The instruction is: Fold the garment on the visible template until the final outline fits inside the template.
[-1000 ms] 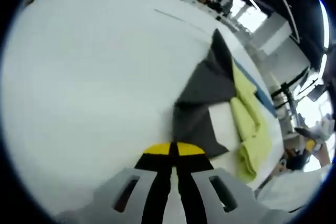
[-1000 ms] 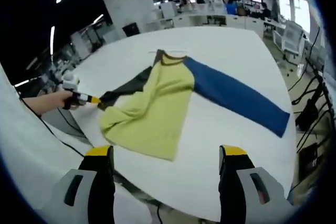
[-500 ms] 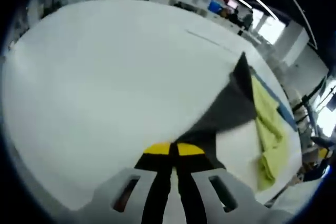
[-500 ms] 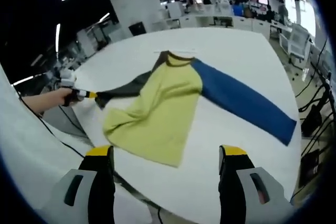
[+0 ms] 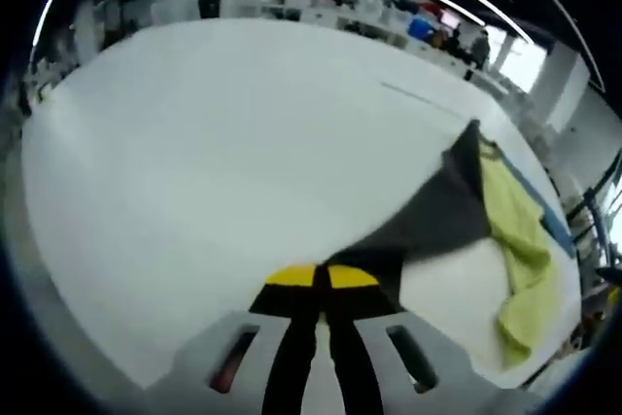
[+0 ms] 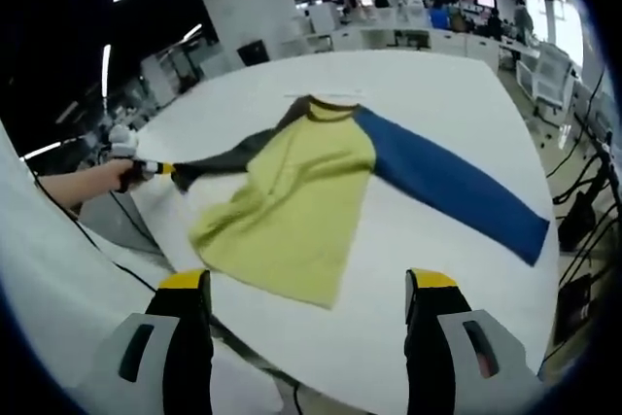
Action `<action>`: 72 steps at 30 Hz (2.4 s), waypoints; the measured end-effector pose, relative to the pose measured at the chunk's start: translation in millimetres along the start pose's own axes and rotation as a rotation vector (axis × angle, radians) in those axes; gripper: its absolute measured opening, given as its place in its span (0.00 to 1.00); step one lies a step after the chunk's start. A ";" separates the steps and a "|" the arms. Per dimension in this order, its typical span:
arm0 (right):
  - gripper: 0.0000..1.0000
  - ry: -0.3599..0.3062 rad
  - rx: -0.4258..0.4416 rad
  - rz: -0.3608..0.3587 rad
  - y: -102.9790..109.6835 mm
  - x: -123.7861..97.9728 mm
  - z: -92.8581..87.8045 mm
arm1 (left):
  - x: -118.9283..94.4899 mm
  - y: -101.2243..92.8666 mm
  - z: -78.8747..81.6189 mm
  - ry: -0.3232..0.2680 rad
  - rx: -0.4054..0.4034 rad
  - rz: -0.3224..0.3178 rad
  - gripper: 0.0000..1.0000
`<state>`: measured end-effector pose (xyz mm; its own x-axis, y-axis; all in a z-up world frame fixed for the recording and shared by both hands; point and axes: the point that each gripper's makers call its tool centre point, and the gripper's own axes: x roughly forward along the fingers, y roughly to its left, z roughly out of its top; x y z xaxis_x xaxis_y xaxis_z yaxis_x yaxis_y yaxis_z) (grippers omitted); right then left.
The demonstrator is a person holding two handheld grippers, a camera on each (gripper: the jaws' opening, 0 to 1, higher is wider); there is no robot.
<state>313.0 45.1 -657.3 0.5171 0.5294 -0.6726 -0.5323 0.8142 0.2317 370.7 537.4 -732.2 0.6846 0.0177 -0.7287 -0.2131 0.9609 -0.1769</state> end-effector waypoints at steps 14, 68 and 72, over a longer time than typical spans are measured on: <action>0.82 0.005 0.011 -0.014 1.6 3.9 0.6 | -1.2 27.5 27.3 -0.108 -0.009 0.114 0.00; 0.81 0.055 -0.011 0.022 -1.3 25.5 11.3 | 19.3 -10.1 11.4 -0.105 0.648 0.183 0.00; 0.81 0.055 -0.007 0.018 -2.5 23.4 9.6 | 21.8 -15.0 7.2 -0.097 0.620 0.160 0.00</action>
<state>332.9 57.7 -667.0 0.4698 0.5300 -0.7060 -0.5457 0.8030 0.2396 393.8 525.4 -740.7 0.7437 0.1707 -0.6464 0.1049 0.9251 0.3650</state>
